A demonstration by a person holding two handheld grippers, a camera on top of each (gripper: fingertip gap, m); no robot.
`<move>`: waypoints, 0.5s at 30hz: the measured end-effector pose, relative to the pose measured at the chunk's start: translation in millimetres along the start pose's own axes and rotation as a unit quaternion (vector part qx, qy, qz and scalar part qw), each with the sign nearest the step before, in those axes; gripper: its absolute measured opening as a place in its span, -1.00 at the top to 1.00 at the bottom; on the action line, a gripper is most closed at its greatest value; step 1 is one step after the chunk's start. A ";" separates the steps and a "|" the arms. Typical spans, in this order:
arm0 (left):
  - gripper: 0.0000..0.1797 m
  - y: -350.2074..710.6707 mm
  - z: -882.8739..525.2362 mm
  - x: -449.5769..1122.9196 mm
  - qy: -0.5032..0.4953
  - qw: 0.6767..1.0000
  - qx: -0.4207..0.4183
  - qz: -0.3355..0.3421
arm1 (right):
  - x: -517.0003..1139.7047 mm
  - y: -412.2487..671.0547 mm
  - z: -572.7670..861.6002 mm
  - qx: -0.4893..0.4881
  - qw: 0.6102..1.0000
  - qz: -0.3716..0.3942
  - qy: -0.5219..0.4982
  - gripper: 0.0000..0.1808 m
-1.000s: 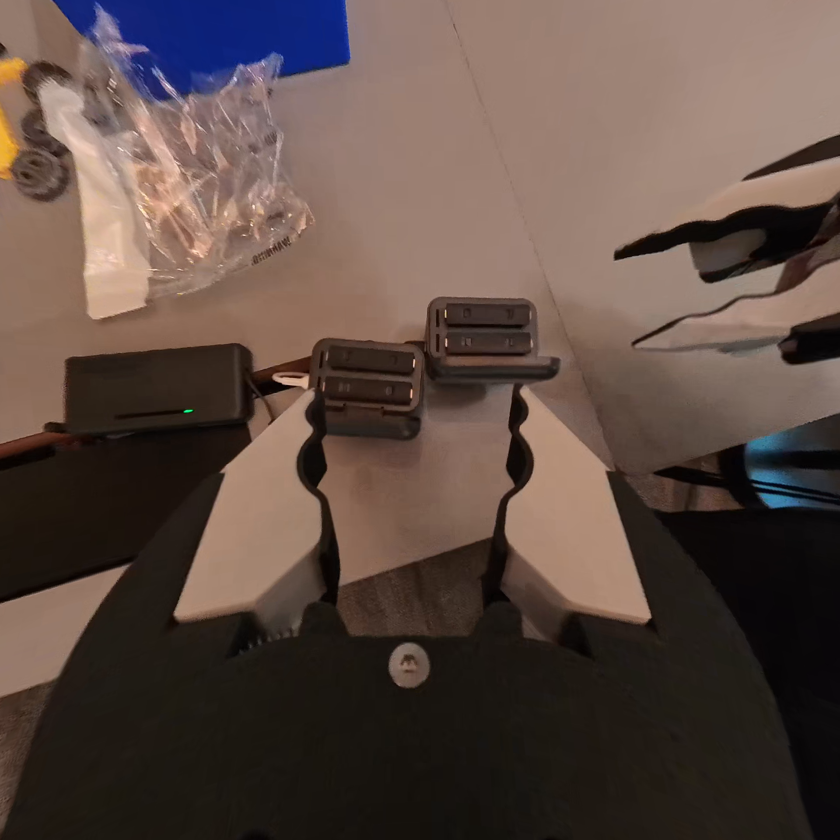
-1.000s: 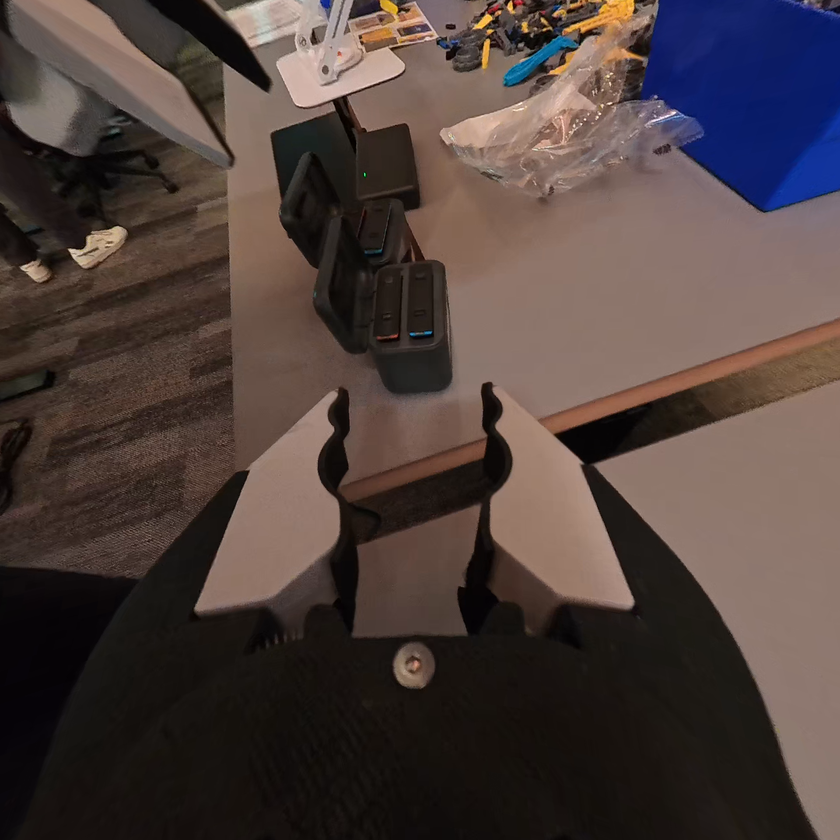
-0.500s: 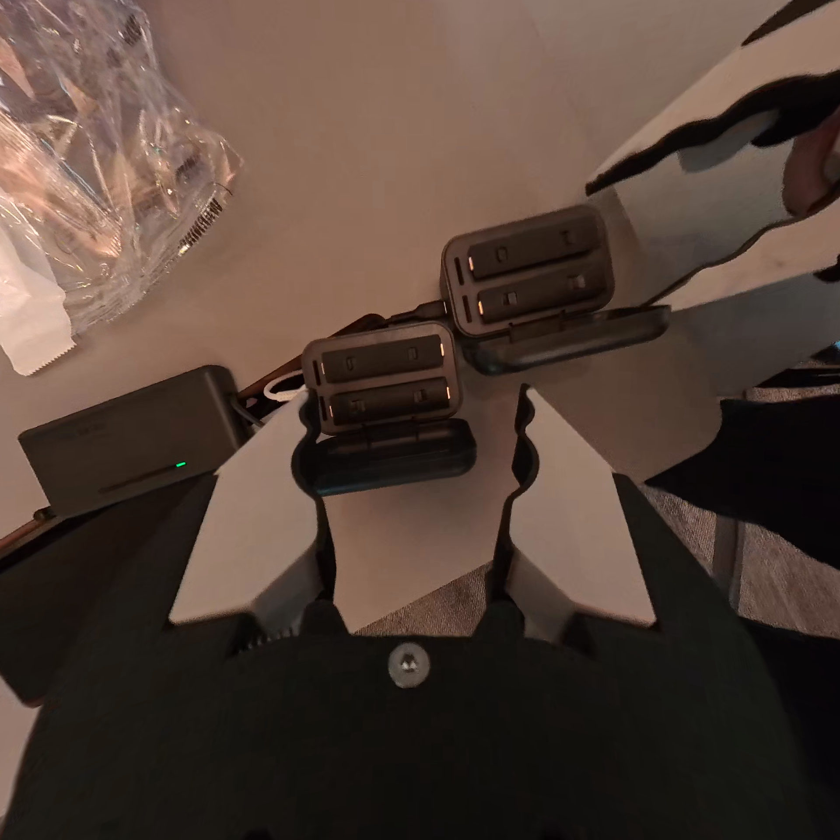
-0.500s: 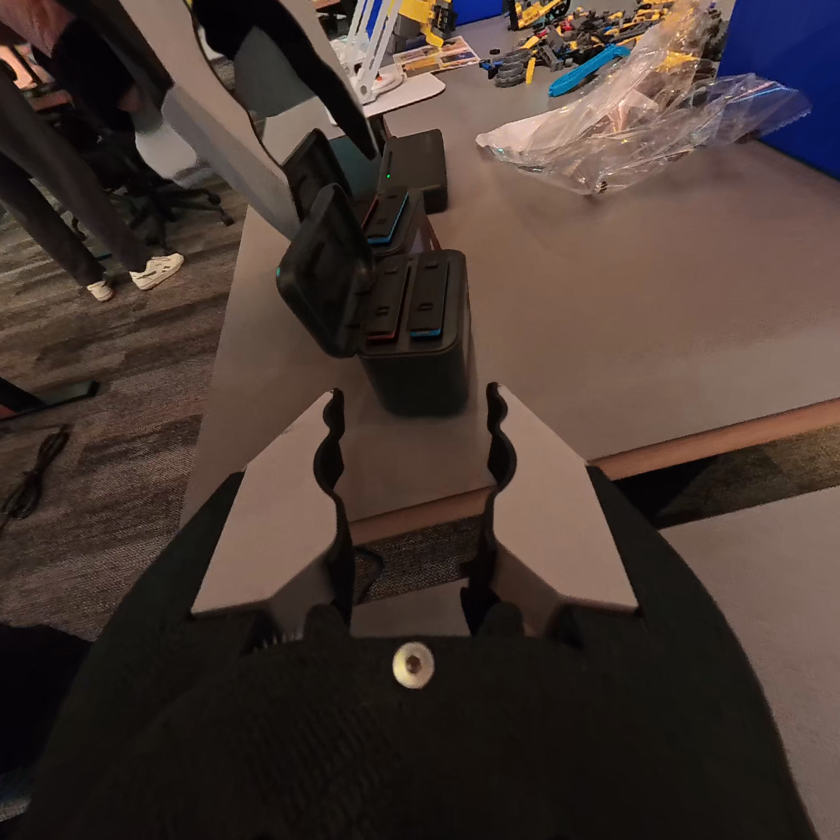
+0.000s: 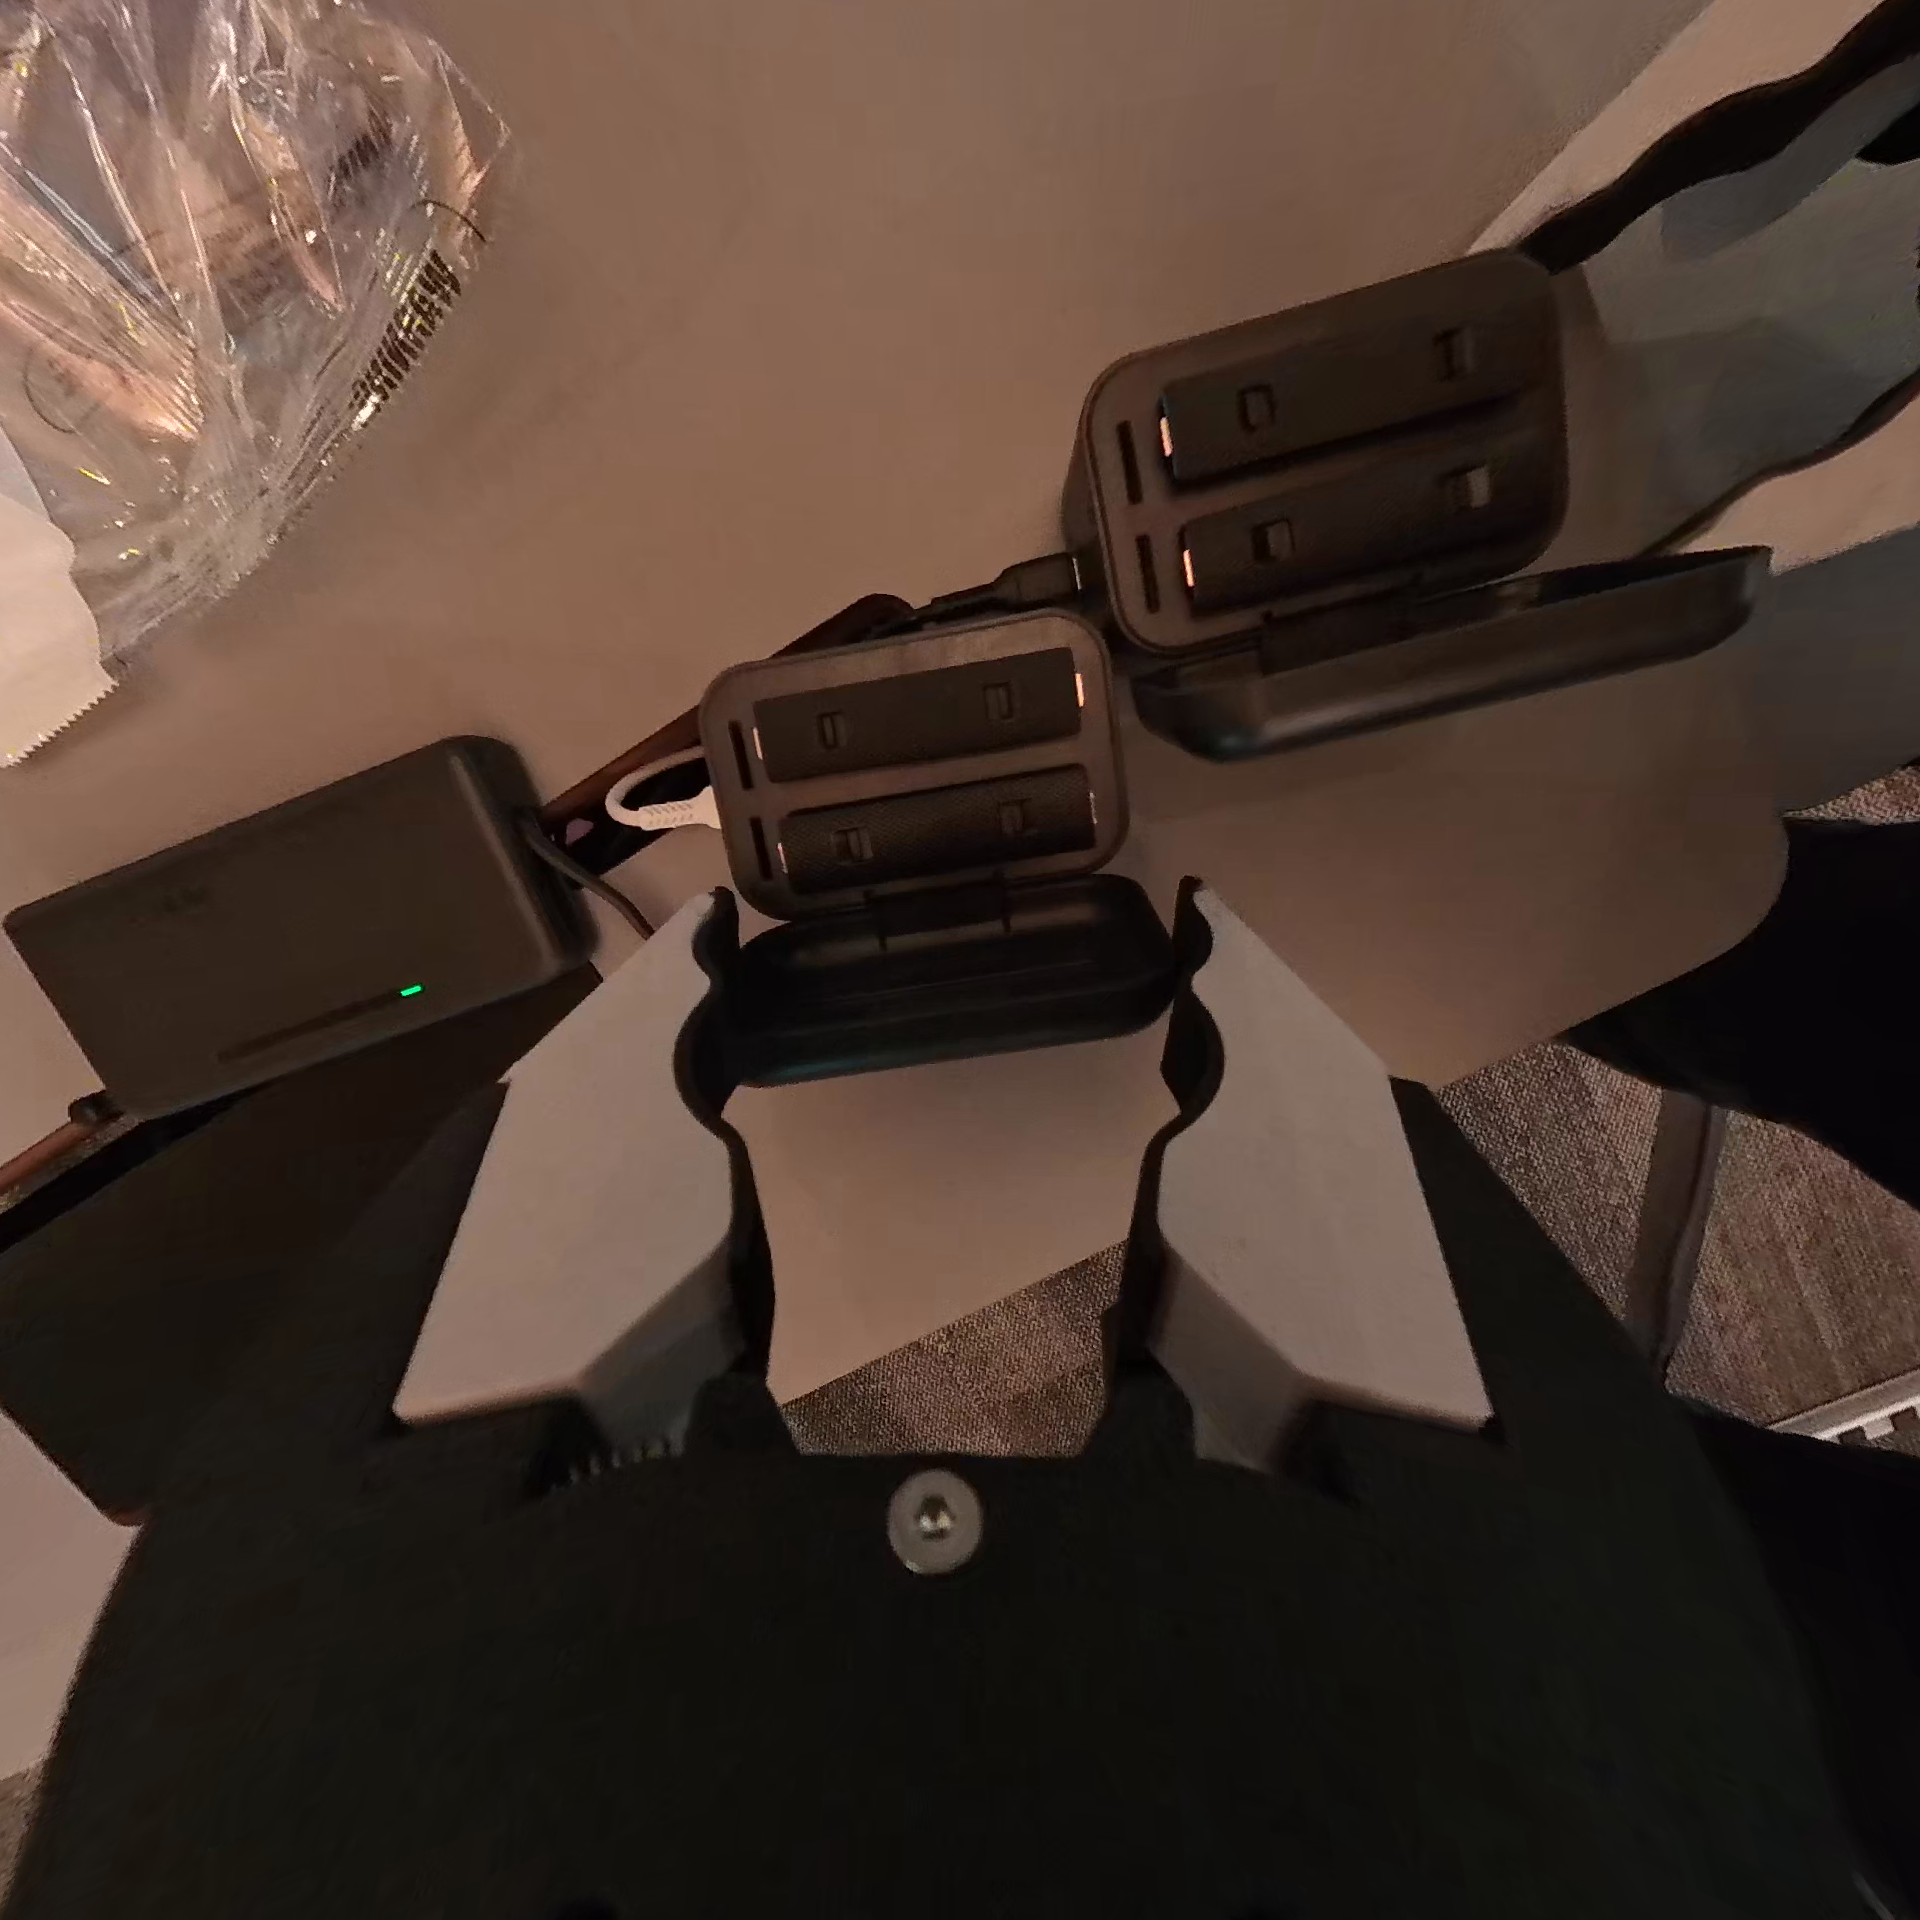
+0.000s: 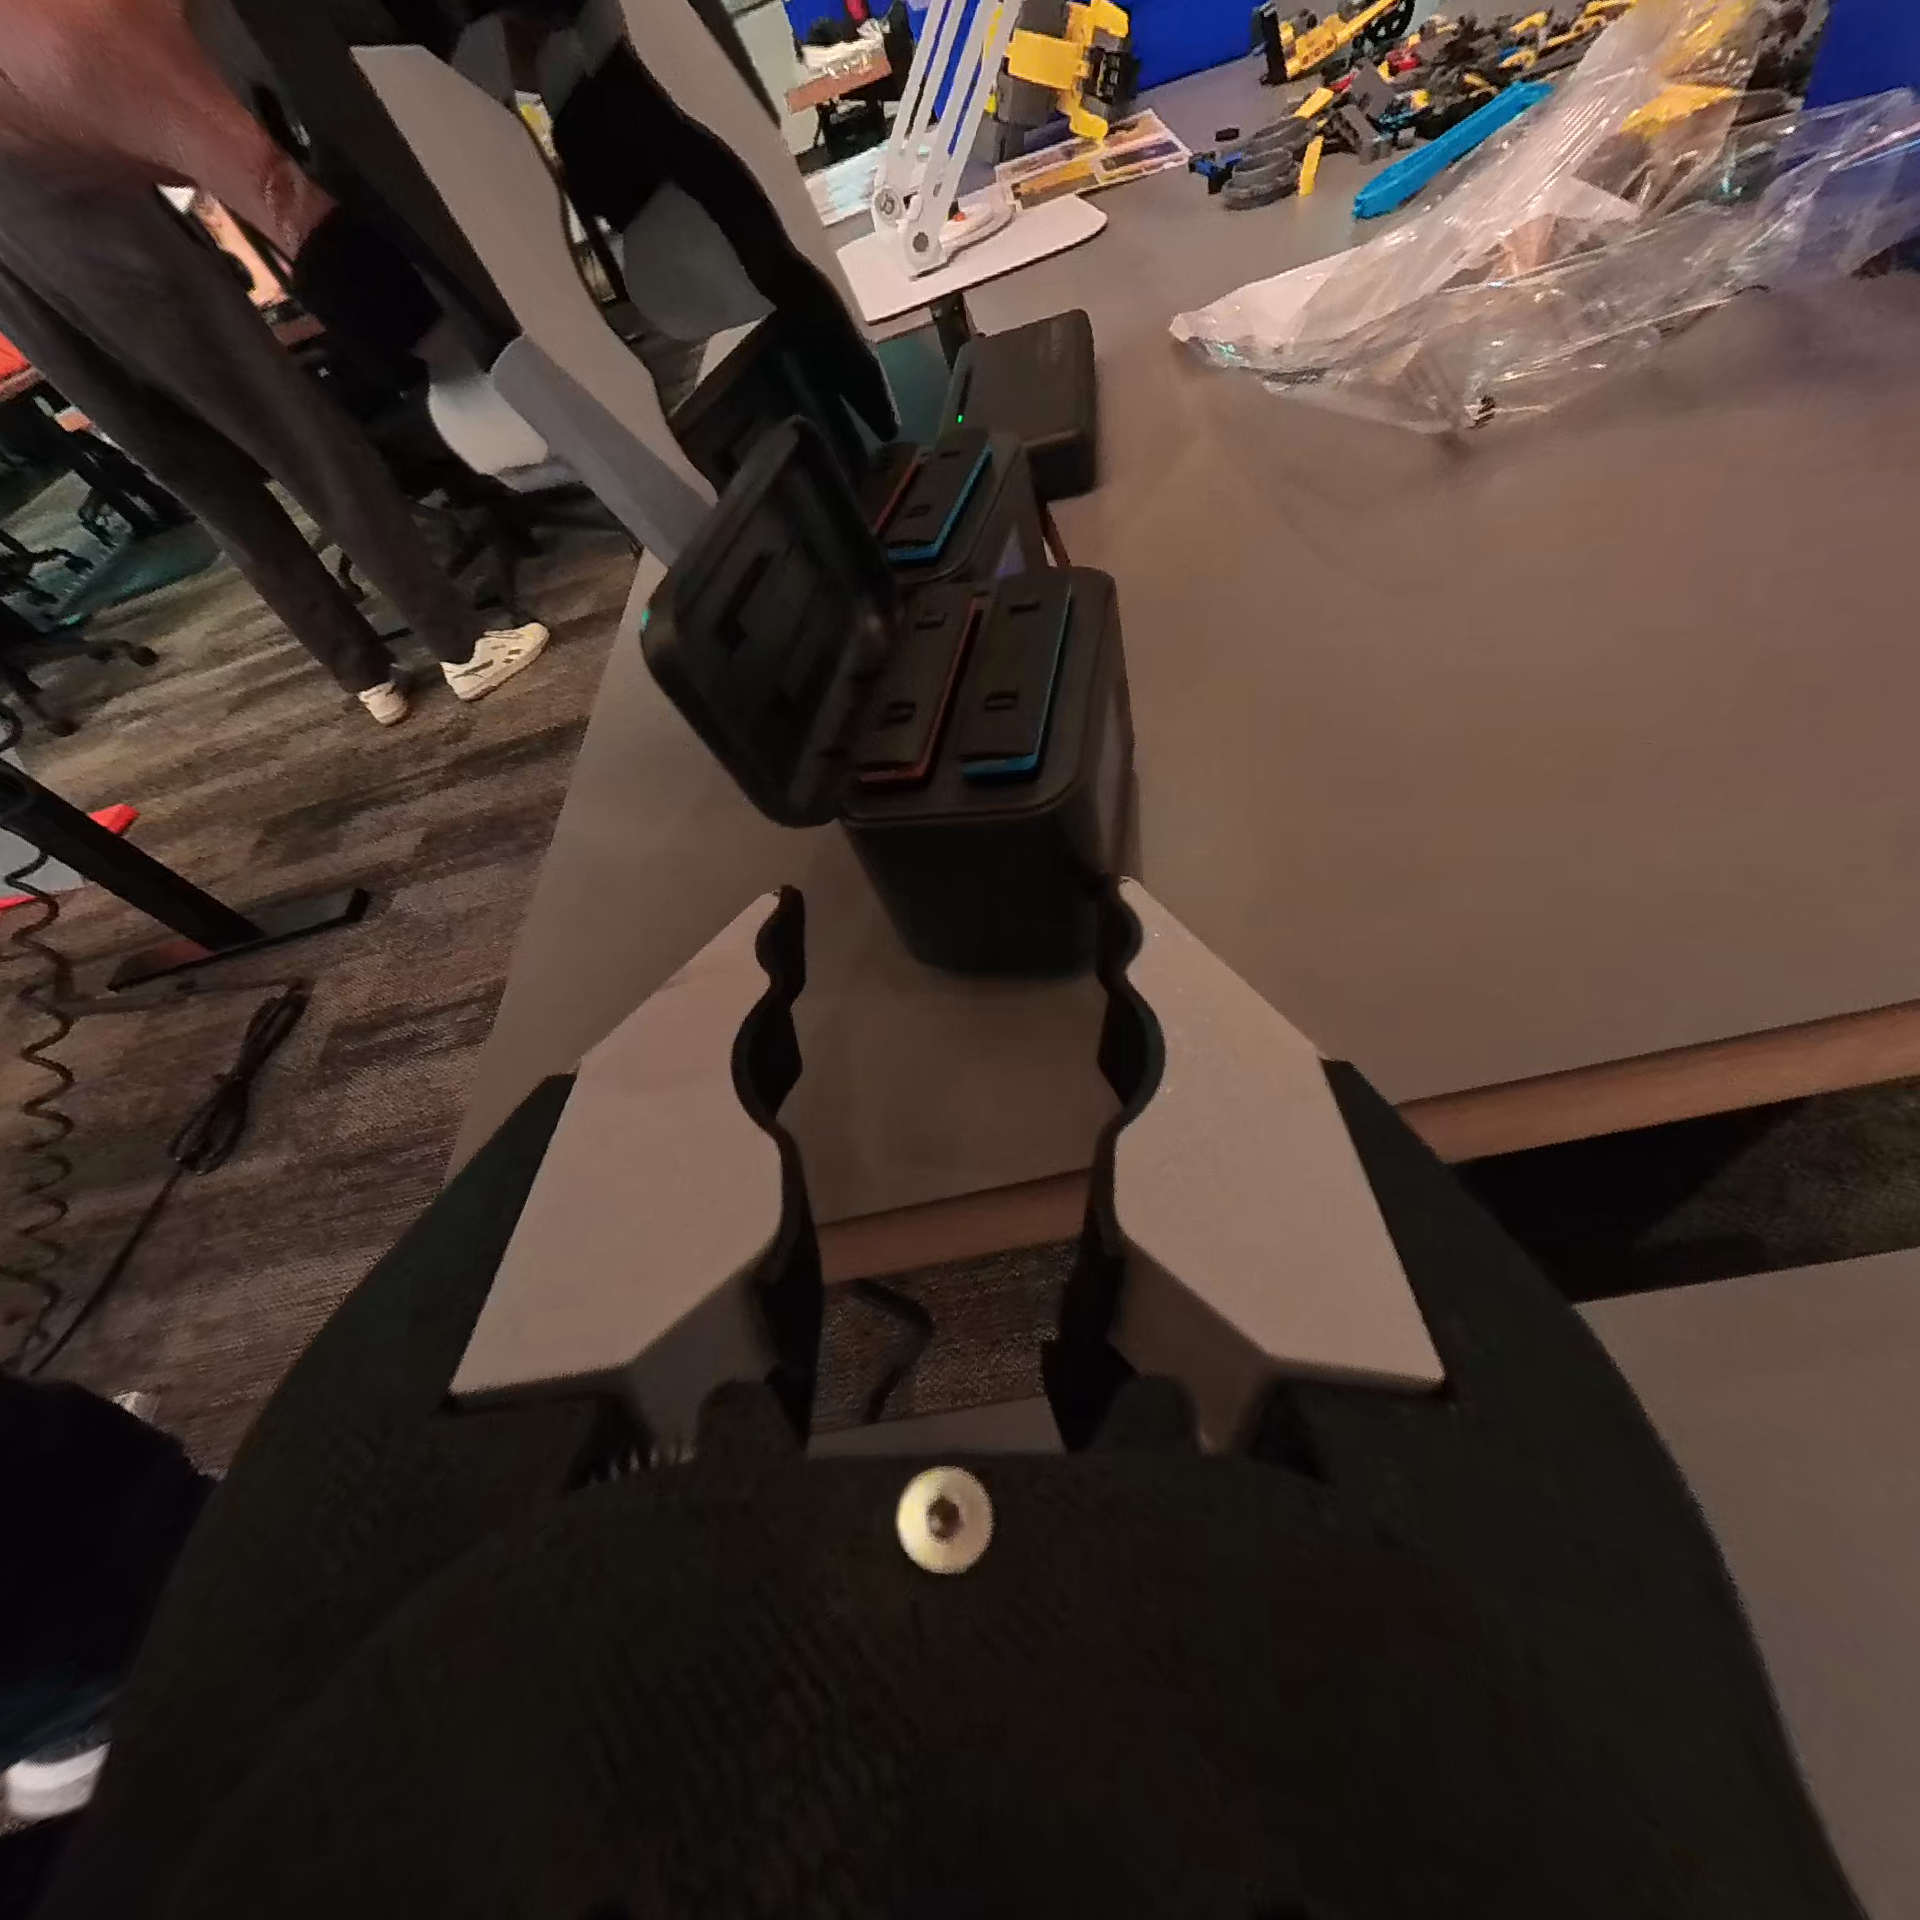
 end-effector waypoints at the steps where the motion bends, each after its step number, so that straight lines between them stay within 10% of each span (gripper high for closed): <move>1: 0.09 -0.3 0.1 0.1 0.000 1.000 0.000 0.001 | -0.3 -0.2 0.0 -0.001 1.000 0.001 0.000 0.38; 15: 0.11 -4.3 3.2 -4.5 0.013 1.000 -0.010 0.026 | -7.7 5.8 0.3 0.002 1.000 0.006 0.006 0.41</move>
Point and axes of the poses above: each gripper's, where its closed fingertips meet, x out along the fingers, y out of its top, z = x × y across the jaws, the point moved 10 cm from there along -x, back along the fingers, and after that the axes turned 4 degrees about -y, right-handed, at the moved point
